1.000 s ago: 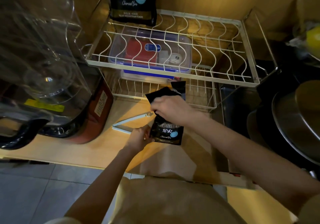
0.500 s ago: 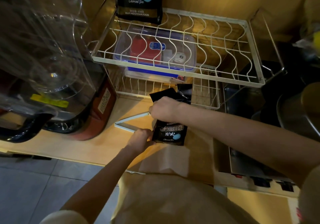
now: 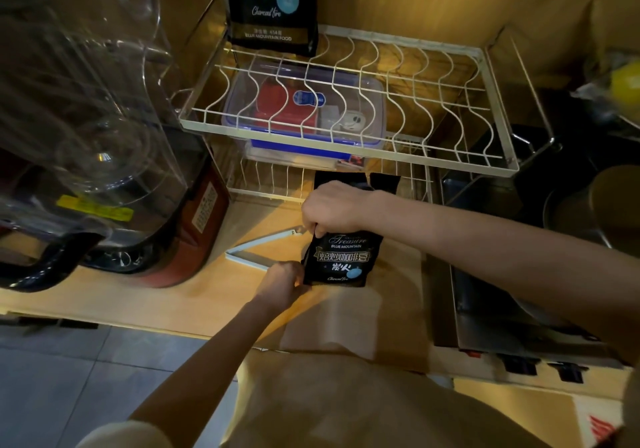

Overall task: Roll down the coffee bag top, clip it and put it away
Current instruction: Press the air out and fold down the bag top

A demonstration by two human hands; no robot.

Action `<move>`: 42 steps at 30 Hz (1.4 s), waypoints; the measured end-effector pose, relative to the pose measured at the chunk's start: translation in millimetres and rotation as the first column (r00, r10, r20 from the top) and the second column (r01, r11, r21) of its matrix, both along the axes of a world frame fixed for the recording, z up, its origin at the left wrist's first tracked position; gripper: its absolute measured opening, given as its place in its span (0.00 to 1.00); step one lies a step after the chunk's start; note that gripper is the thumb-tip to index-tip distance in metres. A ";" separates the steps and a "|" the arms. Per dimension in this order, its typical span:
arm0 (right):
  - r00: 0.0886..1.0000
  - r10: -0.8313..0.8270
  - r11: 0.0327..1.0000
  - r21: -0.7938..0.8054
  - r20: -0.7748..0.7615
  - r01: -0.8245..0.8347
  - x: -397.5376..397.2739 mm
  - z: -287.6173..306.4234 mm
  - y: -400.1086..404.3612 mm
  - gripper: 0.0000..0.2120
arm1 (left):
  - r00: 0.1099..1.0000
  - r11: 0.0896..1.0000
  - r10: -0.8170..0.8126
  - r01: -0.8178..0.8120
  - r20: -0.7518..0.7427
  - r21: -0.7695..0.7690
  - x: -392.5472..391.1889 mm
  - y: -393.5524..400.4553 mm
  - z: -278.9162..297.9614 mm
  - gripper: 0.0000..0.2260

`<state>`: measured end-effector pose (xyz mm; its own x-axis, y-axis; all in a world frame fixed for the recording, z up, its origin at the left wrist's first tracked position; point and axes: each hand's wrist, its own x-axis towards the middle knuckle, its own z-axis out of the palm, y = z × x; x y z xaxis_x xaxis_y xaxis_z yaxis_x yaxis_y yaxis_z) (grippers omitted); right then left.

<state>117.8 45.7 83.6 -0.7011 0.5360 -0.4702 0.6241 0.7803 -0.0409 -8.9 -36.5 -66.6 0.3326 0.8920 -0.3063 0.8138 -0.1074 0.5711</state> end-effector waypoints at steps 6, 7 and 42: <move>0.992 -0.004 0.989 0.149 0.129 -0.015 -10.0 7.2 -11.4 0.09 | 0.980 0.995 -0.091 0.096 -0.176 0.022 7.6 9.9 5.8 0.10; 0.991 -0.029 0.987 0.161 0.134 0.007 -10.3 5.0 -14.8 0.08 | 0.975 0.994 -0.100 0.106 -0.198 0.022 9.1 9.9 5.9 0.10; 0.995 -0.100 0.995 0.019 -0.005 0.100 16.4 8.2 -30.1 0.05 | 0.970 0.998 -0.051 0.058 -0.238 0.020 24.8 8.0 2.0 0.10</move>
